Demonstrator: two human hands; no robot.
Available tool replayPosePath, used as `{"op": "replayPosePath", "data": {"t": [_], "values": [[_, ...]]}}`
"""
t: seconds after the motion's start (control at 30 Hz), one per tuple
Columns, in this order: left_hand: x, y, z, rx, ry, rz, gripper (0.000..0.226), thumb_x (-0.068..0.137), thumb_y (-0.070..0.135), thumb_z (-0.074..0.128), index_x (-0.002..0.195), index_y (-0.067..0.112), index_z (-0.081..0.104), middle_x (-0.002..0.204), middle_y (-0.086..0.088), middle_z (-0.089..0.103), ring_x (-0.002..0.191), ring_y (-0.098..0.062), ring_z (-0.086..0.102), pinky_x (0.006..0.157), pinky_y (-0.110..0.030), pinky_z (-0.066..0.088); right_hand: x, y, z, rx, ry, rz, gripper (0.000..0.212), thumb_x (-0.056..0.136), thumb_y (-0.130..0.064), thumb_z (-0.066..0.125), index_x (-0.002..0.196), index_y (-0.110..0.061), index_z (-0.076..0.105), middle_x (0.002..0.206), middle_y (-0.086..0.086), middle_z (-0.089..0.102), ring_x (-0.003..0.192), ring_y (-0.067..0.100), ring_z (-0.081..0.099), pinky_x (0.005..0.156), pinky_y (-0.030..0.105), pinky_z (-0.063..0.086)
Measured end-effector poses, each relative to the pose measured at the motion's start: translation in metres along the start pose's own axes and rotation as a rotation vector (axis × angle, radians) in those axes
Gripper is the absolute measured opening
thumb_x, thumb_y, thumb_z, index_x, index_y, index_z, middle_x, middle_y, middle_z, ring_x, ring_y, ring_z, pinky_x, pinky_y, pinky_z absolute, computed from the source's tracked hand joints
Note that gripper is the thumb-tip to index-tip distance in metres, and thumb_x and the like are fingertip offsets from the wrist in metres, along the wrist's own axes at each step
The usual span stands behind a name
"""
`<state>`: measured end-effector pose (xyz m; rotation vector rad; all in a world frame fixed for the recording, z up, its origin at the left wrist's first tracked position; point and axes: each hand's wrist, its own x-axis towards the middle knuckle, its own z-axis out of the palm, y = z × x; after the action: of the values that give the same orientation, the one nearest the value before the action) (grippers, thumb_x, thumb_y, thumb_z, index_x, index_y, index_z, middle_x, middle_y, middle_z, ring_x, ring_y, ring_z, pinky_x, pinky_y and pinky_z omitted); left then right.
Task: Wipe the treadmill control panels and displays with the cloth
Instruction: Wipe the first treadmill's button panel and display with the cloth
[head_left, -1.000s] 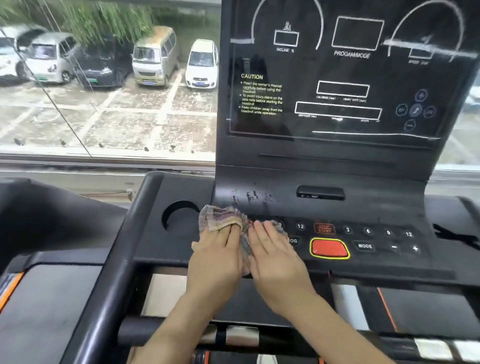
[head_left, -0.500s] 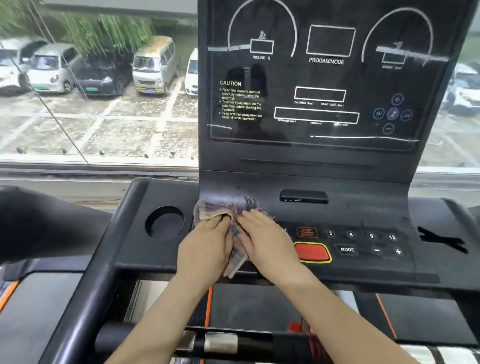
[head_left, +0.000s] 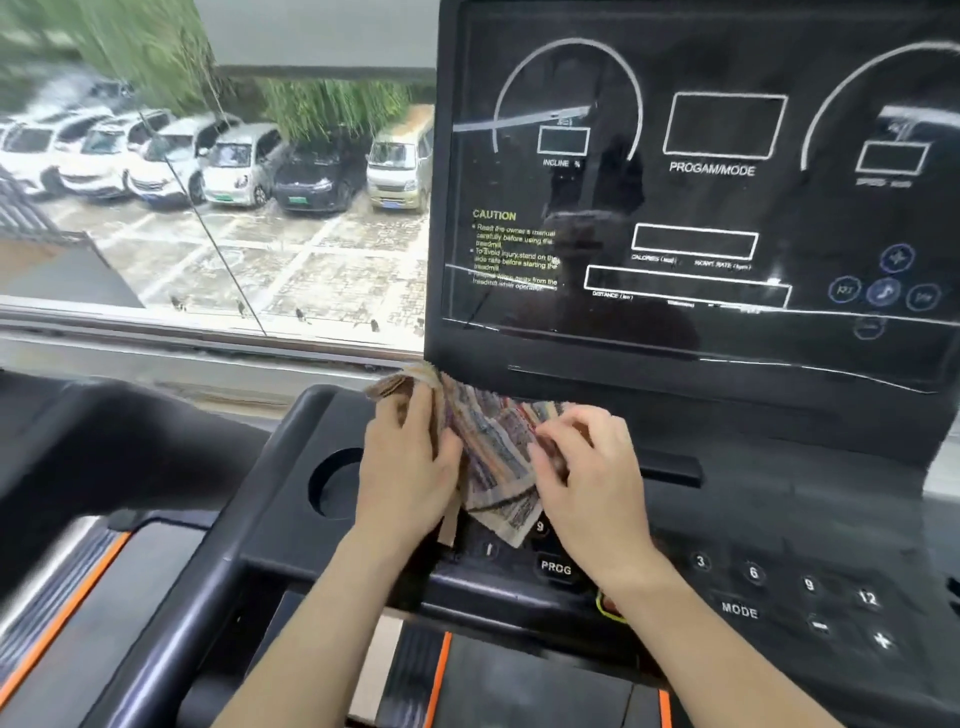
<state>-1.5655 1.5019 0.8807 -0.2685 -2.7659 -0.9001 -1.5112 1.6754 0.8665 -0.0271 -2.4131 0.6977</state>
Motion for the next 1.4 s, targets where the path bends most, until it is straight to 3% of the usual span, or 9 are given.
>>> {"op": "replayPosePath", "data": {"t": [0.2, 0.3, 0.43, 0.57, 0.8, 0.97, 1.07, 1.17, 1.4], "values": [[-0.009, 0.010, 0.051, 0.234, -0.021, 0.150, 0.059, 0.085, 0.013, 0.057, 0.140, 0.007, 0.040, 0.144, -0.024, 0.032, 0.127, -0.041, 0.035, 0.102, -0.047, 0.041, -0.015, 0.011, 0.027, -0.246, -0.200, -0.189, 0.042, 0.080, -0.020, 0.077, 0.117, -0.003, 0.066, 0.124, 0.012, 0.062, 0.113, 0.029, 0.051, 0.095, 0.040, 0.051], [-0.013, 0.038, 0.069, 0.199, -0.024, 0.188, 0.054, 0.080, 0.014, 0.066, 0.131, 0.011, 0.049, 0.135, -0.016, 0.044, 0.111, -0.032, 0.045, 0.083, -0.038, 0.053, -0.008, 0.029, 0.017, -0.185, -0.136, -0.144, 0.041, 0.079, -0.009, 0.076, 0.118, -0.003, 0.065, 0.124, 0.008, 0.062, 0.116, 0.026, 0.048, 0.099, 0.036, 0.047], [-0.016, 0.067, 0.077, 0.113, -0.082, 0.250, 0.049, 0.082, 0.020, 0.056, 0.129, 0.016, 0.044, 0.131, -0.009, 0.043, 0.106, -0.028, 0.046, 0.072, -0.038, 0.055, -0.002, 0.042, -0.007, -0.203, -0.054, -0.065, 0.027, 0.087, -0.014, 0.057, 0.110, -0.004, 0.067, 0.115, 0.008, 0.064, 0.109, 0.028, 0.054, 0.088, 0.042, 0.053], [-0.011, 0.055, 0.063, 0.161, -0.084, 0.357, 0.052, 0.078, 0.017, 0.062, 0.128, 0.022, 0.048, 0.120, -0.003, 0.049, 0.104, -0.024, 0.047, 0.059, -0.036, 0.051, -0.001, 0.039, -0.019, -0.274, -0.055, 0.098, 0.025, 0.080, -0.012, 0.069, 0.105, -0.008, 0.069, 0.108, 0.005, 0.064, 0.099, 0.027, 0.059, 0.078, 0.039, 0.054], [-0.015, 0.025, 0.049, 0.077, 0.026, 0.062, 0.037, 0.073, 0.000, 0.063, 0.107, 0.013, 0.065, 0.108, -0.008, 0.059, 0.094, -0.031, 0.055, 0.071, -0.031, 0.040, 0.017, 0.009, 0.012, -0.221, -0.313, -0.112, 0.022, 0.078, -0.011, 0.072, 0.100, -0.011, 0.071, 0.095, 0.003, 0.062, 0.084, 0.027, 0.056, 0.060, 0.040, 0.055], [0.008, 0.066, 0.037, -0.253, 0.270, 0.111, 0.036, 0.081, -0.006, 0.063, 0.116, 0.004, 0.063, 0.114, -0.002, 0.051, 0.104, -0.008, 0.046, 0.091, -0.001, 0.026, 0.035, 0.031, -0.026, -0.203, -0.021, -0.099, 0.018, 0.081, -0.006, 0.067, 0.099, -0.006, 0.071, 0.094, 0.007, 0.061, 0.083, 0.031, 0.053, 0.065, 0.040, 0.049], [0.030, 0.067, 0.034, -0.091, 0.325, 0.200, 0.032, 0.078, -0.004, 0.063, 0.109, 0.002, 0.064, 0.116, -0.012, 0.057, 0.108, -0.022, 0.050, 0.095, -0.016, 0.034, 0.054, 0.022, -0.025, -0.269, 0.014, -0.166, 0.022, 0.079, -0.008, 0.068, 0.100, -0.008, 0.068, 0.096, 0.006, 0.060, 0.088, 0.029, 0.053, 0.065, 0.038, 0.045], [0.041, 0.064, 0.036, 0.110, 0.269, 0.252, 0.031, 0.073, 0.003, 0.067, 0.104, 0.007, 0.067, 0.110, -0.009, 0.062, 0.102, -0.029, 0.052, 0.084, -0.035, 0.046, 0.060, 0.016, -0.011, -0.344, -0.031, -0.170, 0.022, 0.081, -0.012, 0.057, 0.101, -0.011, 0.066, 0.095, 0.004, 0.059, 0.089, 0.029, 0.054, 0.064, 0.040, 0.044], [0.033, 0.120, 0.063, 0.152, 0.135, 0.461, 0.021, 0.066, 0.012, 0.066, 0.086, 0.015, 0.068, 0.091, 0.000, 0.064, 0.081, -0.026, 0.057, 0.055, -0.032, 0.044, 0.051, 0.067, -0.057, -0.408, -0.033, -0.099, 0.031, 0.075, -0.017, 0.065, 0.106, -0.014, 0.068, 0.097, 0.002, 0.062, 0.088, 0.029, 0.055, 0.065, 0.039, 0.045]]}}
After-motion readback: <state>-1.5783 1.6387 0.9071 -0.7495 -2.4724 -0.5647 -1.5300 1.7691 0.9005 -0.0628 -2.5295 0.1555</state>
